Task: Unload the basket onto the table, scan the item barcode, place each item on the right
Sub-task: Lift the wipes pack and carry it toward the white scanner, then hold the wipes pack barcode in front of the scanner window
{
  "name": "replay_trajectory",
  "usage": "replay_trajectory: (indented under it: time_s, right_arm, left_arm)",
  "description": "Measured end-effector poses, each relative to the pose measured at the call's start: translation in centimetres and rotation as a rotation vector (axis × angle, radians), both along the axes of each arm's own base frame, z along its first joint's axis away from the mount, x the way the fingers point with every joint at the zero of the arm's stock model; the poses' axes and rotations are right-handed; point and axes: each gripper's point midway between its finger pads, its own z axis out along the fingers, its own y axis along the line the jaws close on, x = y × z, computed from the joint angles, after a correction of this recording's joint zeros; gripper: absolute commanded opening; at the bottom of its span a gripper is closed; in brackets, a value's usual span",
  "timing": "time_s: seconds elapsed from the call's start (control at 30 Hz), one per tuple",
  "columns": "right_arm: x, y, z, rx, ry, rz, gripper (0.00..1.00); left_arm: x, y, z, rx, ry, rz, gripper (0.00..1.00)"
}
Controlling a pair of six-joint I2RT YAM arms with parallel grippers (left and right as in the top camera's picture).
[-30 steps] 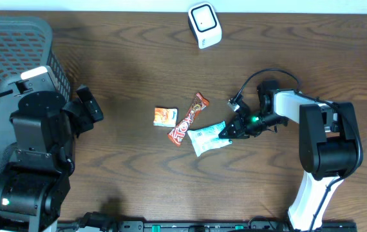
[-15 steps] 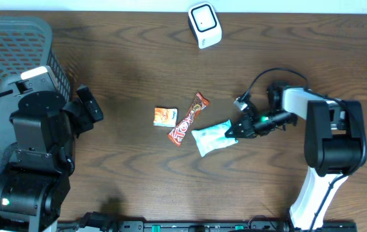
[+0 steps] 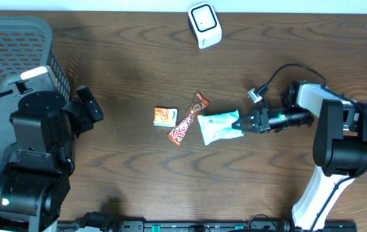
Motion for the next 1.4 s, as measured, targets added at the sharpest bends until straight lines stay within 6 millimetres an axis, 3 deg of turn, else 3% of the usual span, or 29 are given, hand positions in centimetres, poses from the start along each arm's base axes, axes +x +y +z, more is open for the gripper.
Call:
replay_trajectory:
  time_s: [0.27, 0.43, 0.53, 0.63, 0.77, 0.9, 1.03, 1.13, 1.4]
  right_arm:
    - [1.7, -0.7, 5.7, -0.035, -0.215, 0.067, 0.01]
    - [2.6, -1.2, 8.2, -0.104, -0.402, 0.097, 0.02]
    - [4.4, -1.9, 8.4, -0.202, -0.504, 0.090, 0.02]
    - [7.3, -3.7, 7.6, -0.422, -0.543, 0.032, 0.02]
    - [8.5, -4.8, 7.0, -0.651, -0.539, -0.004, 0.01]
    - [10.0, -3.7, 6.9, -0.816, -0.627, 0.009, 0.02]
    - [12.7, -1.3, 7.4, -0.944, -0.790, -0.002, 0.01]
    - [15.0, -0.6, 8.4, -1.003, -0.897, -0.055, 0.02]
    - [22.3, -1.5, 11.3, -1.136, -1.148, -0.279, 0.01]
  left_arm:
    - [0.0, 0.0, 0.0, 0.000, 0.000, 0.000, 0.98]
    - [0.0, 0.0, 0.0, 0.000, 0.000, 0.000, 0.98]
    - [0.0, 0.0, 0.0, 0.000, 0.000, 0.000, 0.98]
    - [0.0, 0.0, 0.0, 0.000, 0.000, 0.000, 0.98]
    - [0.0, 0.0, 0.0, 0.000, 0.000, 0.000, 0.98]
    - [0.0, 0.0, 0.0, 0.000, 0.000, 0.000, 0.98]
    - [0.0, 0.0, 0.0, 0.000, 0.001, 0.000, 0.98]
    - [0.0, 0.0, 0.0, 0.000, 0.000, 0.000, 0.98]
    - [0.0, 0.0, 0.0, 0.000, 0.000, 0.000, 0.98]
